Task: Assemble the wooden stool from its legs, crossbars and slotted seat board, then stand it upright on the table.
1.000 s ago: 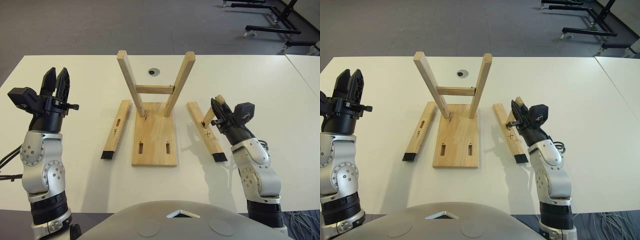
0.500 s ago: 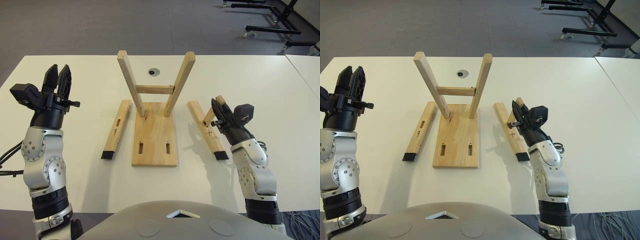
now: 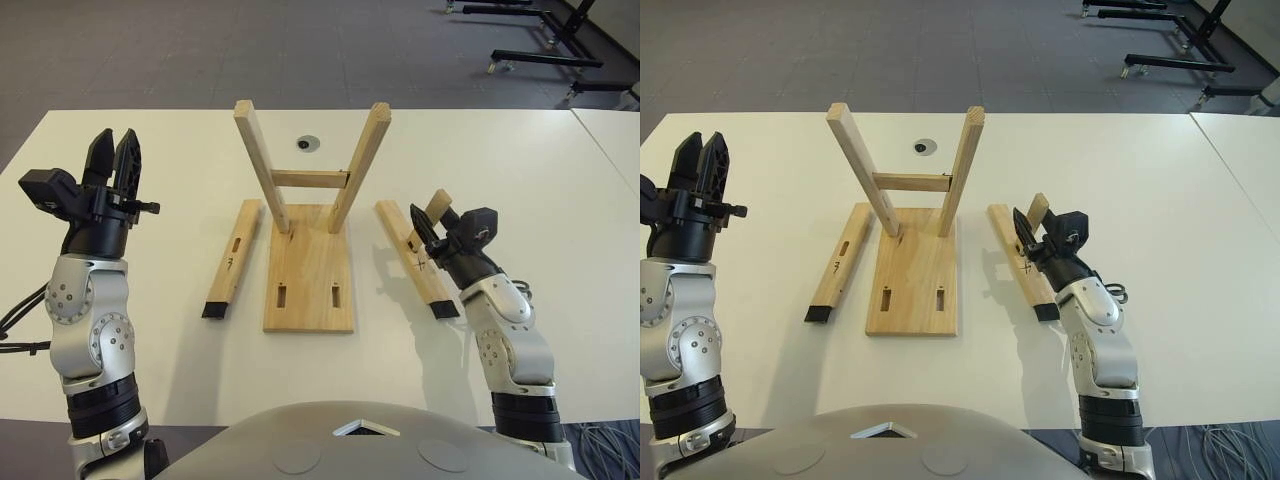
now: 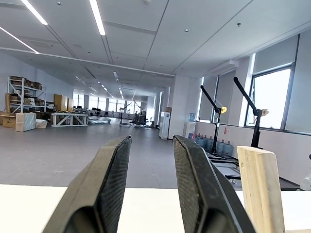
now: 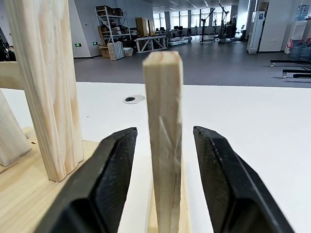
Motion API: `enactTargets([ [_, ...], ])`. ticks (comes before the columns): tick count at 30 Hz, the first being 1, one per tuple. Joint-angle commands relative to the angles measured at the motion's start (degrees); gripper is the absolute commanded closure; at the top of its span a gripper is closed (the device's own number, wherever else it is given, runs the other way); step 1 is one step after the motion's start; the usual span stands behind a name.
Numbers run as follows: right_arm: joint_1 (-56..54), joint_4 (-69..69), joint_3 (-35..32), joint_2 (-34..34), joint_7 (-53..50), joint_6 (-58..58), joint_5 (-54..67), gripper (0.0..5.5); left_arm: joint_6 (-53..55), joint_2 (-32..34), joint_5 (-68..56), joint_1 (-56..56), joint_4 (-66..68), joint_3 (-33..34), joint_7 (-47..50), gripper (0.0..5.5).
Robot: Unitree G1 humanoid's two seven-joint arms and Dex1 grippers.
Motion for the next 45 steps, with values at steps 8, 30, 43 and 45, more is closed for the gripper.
enactTargets([
  [8, -17.61, -8.43, -5.79, -3.82, -1.28, 11.18, 11.18, 2.58, -1.7, 0.11, 0.07, 0.97, 0.25, 0.73, -0.2, 3.95],
  [30, -15.24, -2.28, 3.45, -7.51, -6.67, 31.69, 2.68, 2.58, -1.51, -2.13, -1.75, 4.9, 0.06, 0.55, -0.8, 3.95],
  [43, -33.06, 12.99, -19.97, -3.66, -10.73, 12.27, 10.64, 2.58, -2.22, -3.11, -1.38, 6.66, -2.63, 0.79, 1.5, 3.95],
  [45, -30.37, 16.74, -19.53, -6.42, -8.0, 12.45, 9.03, 2.58, -3.11, -4.58, -0.87, 9.43, -4.48, 0.88, 2.38, 3.95],
])
